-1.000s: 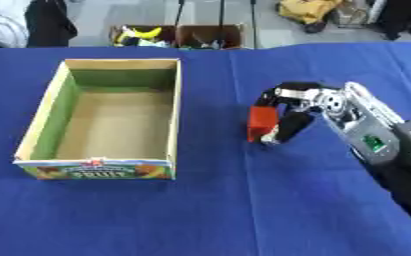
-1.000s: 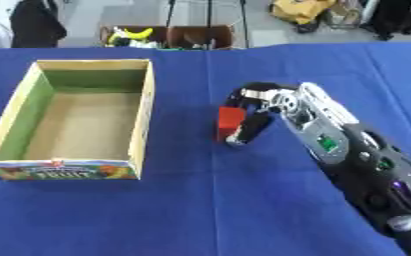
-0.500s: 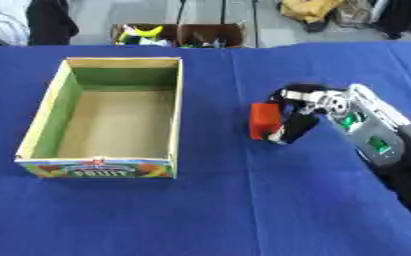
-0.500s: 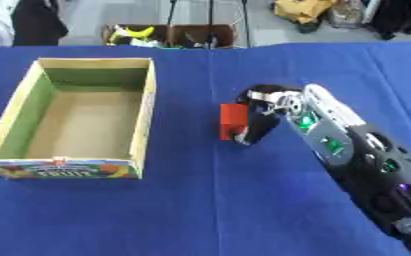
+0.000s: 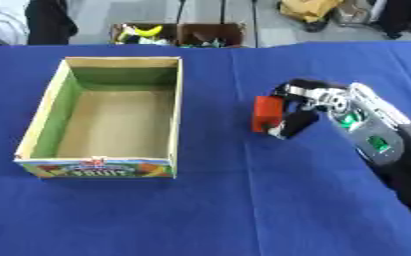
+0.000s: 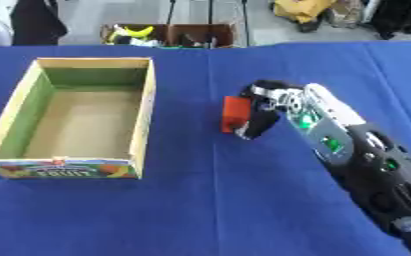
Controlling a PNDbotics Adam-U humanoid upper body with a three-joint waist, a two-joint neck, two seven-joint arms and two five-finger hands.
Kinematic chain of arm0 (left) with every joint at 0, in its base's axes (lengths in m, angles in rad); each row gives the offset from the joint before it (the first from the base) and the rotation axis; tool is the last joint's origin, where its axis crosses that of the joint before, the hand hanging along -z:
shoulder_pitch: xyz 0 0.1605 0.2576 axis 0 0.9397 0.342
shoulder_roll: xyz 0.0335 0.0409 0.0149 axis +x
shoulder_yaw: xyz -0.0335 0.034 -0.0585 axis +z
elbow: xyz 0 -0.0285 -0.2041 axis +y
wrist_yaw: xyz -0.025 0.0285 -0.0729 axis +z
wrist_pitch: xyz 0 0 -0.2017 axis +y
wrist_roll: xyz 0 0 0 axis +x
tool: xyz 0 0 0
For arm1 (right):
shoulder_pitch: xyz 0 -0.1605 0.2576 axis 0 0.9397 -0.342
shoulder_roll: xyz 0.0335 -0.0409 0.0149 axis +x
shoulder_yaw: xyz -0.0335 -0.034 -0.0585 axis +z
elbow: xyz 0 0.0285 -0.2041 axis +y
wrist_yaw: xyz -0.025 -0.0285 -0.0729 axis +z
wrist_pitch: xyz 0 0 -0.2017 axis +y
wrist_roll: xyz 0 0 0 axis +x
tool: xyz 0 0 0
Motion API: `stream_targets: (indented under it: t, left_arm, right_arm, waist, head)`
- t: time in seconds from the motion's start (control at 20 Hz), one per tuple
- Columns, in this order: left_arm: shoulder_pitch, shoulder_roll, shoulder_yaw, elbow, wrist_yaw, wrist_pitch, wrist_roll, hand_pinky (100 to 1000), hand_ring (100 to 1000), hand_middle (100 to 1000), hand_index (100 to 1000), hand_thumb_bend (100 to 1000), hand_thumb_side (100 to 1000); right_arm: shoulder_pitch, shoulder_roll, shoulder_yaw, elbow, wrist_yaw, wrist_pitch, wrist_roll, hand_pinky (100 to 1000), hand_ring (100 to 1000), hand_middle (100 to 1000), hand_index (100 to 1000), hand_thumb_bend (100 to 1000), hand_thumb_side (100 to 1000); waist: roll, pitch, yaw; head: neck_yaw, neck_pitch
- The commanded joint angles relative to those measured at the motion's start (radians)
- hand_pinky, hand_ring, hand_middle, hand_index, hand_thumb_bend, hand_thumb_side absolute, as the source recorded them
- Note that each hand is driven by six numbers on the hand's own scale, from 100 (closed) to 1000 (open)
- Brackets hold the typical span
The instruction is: Pick up objects on the table and place them in the box.
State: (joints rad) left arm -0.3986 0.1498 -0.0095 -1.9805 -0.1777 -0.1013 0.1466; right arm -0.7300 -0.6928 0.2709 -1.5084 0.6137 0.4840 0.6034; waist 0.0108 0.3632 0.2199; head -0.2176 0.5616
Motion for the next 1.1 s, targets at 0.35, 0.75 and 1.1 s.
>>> stream_targets:
  t: [0.35,0.75,1.1]
  left_arm:
    - [-0.011,0.010,0.000,-0.020,0.001,0.000,-0.002,614,697,703,889,100,1000]
    - [-0.008,0.014,0.000,-0.020,0.000,0.001,-0.003,614,697,703,889,100,1000]
    - [-0.006,0.017,-0.005,-0.020,0.001,0.001,-0.007,614,696,703,889,100,1000]
  right_arm:
    - [-0.016,-0.056,-0.033,-0.070,-0.062,0.071,-0.127,585,725,406,432,100,173]
    - [-0.061,-0.087,-0.054,-0.169,-0.095,0.083,-0.180,580,711,392,414,100,172]
    - [-0.144,-0.077,-0.037,-0.228,-0.085,0.088,-0.180,579,706,389,408,100,185]
  waist:
    - [-0.001,-0.023,-0.005]
    - [-0.007,-0.031,-0.004]
    - [-0.014,-0.035,0.007]
  head:
    - [0.002,0.002]
    - [-0.004,-0.002]
    - [-0.018,-0.001]
